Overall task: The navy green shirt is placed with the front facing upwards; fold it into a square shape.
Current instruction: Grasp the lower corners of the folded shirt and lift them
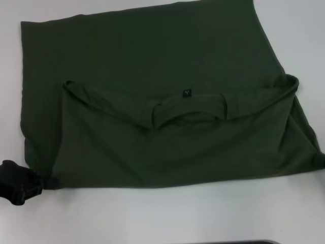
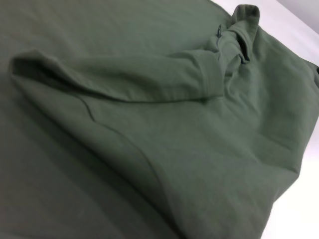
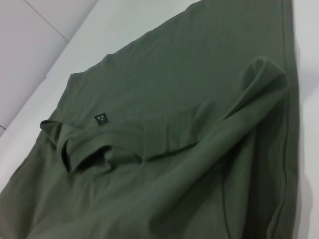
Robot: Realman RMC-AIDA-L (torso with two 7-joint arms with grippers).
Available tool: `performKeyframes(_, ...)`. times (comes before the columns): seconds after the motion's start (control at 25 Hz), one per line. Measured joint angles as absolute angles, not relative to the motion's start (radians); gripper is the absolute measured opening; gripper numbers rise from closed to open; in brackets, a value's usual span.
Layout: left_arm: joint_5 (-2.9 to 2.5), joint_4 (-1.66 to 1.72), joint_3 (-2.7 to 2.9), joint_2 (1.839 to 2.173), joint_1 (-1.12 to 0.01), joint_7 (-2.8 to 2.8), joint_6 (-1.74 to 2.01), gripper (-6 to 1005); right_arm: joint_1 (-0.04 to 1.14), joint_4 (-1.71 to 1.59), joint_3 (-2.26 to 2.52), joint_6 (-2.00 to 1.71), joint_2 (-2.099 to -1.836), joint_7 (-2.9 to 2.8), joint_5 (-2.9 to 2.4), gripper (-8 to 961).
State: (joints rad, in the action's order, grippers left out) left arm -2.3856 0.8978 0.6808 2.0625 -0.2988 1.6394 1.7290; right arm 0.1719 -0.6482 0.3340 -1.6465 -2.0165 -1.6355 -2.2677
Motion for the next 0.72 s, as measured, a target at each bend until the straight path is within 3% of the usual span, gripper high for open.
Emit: performKeyframes(0.72, -2.385, 0.824, 0.656, 2.015, -0.348, 1.620, 1.705, 20, 0.072, -0.644, 0.276, -1.728, -2.033, -1.517, -2.332, 25)
